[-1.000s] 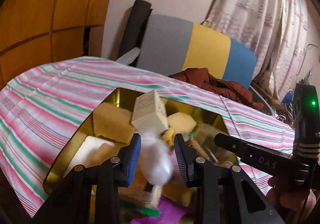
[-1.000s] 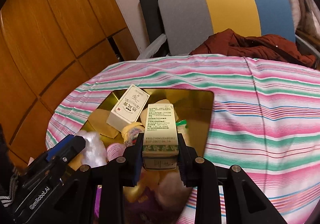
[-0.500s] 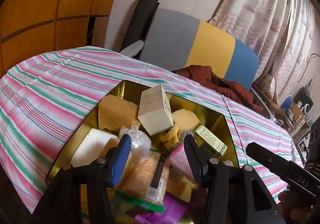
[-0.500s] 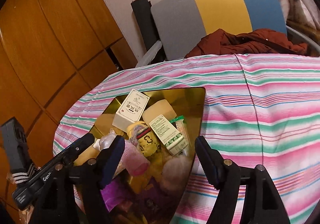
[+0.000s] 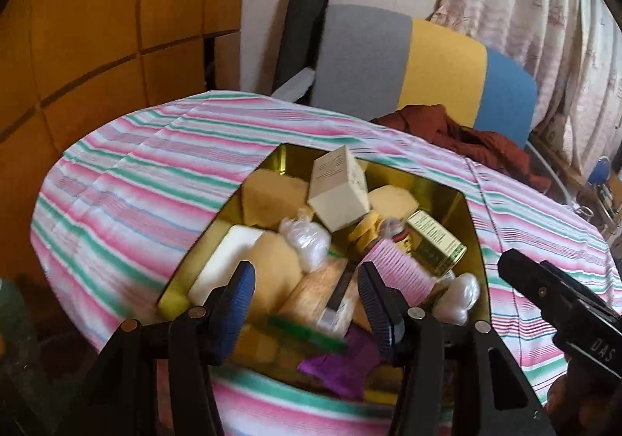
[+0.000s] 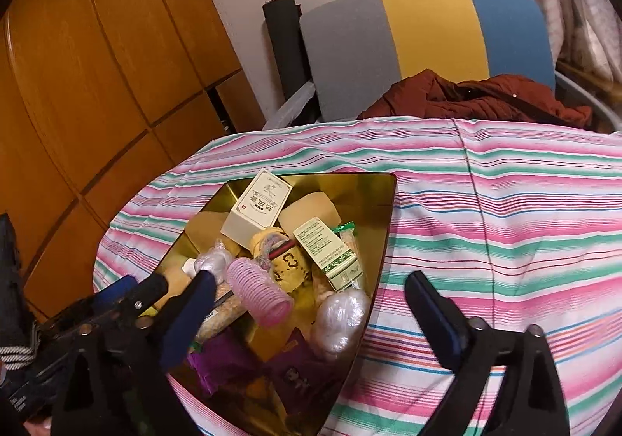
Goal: Organize objects
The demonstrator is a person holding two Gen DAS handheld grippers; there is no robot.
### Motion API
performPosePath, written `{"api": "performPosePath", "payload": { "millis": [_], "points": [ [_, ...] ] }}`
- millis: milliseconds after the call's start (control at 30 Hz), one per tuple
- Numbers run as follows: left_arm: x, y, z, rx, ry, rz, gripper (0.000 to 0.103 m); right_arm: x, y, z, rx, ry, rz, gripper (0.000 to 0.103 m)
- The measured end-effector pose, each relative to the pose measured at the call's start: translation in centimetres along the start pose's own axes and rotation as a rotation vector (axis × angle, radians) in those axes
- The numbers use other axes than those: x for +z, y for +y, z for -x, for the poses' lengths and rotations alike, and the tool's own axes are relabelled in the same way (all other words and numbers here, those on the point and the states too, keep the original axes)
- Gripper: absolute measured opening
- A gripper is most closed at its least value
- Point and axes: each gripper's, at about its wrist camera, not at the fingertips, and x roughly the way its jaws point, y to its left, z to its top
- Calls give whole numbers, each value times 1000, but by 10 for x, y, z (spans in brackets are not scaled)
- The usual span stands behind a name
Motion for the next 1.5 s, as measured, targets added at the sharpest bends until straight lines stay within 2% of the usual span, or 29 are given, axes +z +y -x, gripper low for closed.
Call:
{"api": "performPosePath", "payload": {
  "millis": [133, 300, 433, 633, 733, 967, 1133, 1500],
  "points": [
    [-4, 6, 13, 40, -7, 3, 56, -3, 7, 1, -99, 7, 32, 103],
    [-6, 2, 22, 82, -25, -29, 56, -8, 19, -1, -145, 37, 68, 103],
    [-7, -3, 25, 98, -29, -62, 56, -13, 32, -2, -236, 47, 121, 103],
    [-6, -4, 27, 139, -37, -56, 56, -13, 33, 0, -270, 41, 126, 103],
    [-6, -3, 28, 135, -32, -52, 56, -12, 31, 1, -297, 38, 121, 103],
    [-2, -2, 26, 115, 12, -19, 56, -12, 29, 2, -306, 30, 117, 103],
    [-3, 0, 27, 136, -3, -6, 53, -11, 29, 2, -312, 25, 115, 103],
    [-6, 4, 21, 154, 21, 13, 53, -13, 34, 0, -316, 34, 139, 103]
  ]
}}
